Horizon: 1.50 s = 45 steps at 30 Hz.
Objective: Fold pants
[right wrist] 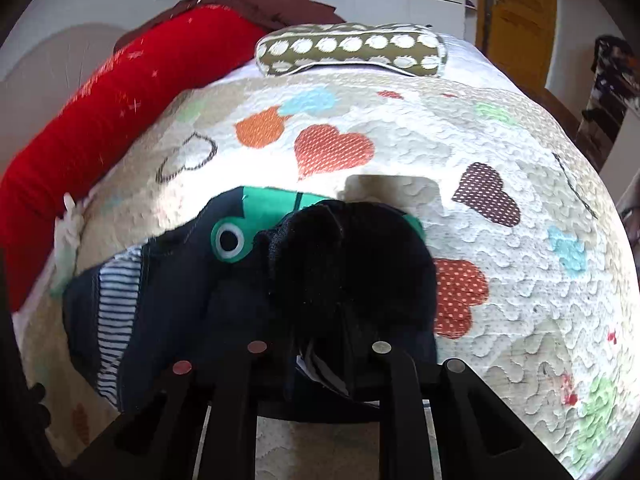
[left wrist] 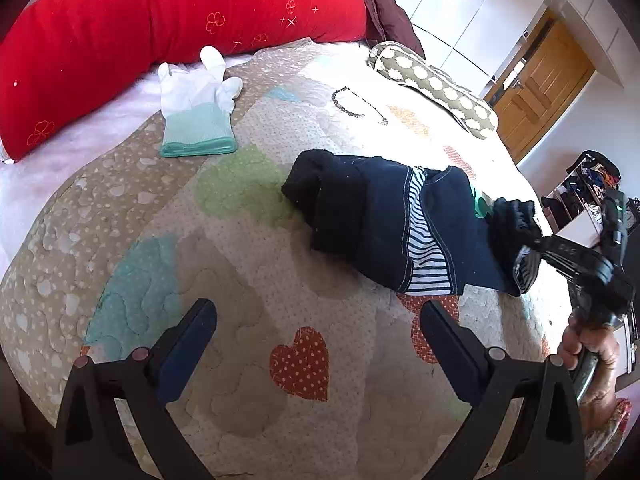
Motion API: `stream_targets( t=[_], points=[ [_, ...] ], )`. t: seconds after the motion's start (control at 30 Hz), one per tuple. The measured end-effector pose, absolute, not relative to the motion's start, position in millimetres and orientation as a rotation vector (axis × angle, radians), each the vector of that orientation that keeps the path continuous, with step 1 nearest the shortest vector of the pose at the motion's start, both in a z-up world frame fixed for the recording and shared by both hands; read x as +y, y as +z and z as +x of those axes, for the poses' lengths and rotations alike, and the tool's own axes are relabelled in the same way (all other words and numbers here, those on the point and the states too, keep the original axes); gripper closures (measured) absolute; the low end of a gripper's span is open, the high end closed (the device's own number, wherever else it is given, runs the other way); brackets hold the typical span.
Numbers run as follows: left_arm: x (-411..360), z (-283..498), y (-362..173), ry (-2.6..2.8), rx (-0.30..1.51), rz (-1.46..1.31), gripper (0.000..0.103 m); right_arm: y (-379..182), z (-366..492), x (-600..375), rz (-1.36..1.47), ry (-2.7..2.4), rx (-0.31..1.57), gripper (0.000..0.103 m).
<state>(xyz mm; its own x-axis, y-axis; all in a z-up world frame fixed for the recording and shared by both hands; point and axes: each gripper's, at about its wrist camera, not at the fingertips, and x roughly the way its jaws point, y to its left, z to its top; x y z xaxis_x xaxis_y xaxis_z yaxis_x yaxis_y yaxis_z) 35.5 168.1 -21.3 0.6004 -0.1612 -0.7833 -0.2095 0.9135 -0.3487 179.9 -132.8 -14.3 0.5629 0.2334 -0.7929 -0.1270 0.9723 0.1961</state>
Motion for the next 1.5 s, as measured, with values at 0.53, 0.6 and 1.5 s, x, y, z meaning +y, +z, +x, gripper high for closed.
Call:
stream_targets(
  t=[0.53,0.6,1.5],
  points=[
    [151.3,134.8,-55.4,-0.094,1.066,-0.571,0.002,-18.5,113.6,-349.7,0.611,-0.085,0.895,0.072],
    [152.8,144.7,-57.4,-0.099,1.067,-0.612,0.002,-20.2,105.3,-344.7,0.627,-0.025,0.873,0.032],
    [158.8,59.5,-35.1,-0.074,1.108,-0.479,0.064,-37.0,7.3,-330.2,0.659,0.138,0.91,0.079]
  ],
)
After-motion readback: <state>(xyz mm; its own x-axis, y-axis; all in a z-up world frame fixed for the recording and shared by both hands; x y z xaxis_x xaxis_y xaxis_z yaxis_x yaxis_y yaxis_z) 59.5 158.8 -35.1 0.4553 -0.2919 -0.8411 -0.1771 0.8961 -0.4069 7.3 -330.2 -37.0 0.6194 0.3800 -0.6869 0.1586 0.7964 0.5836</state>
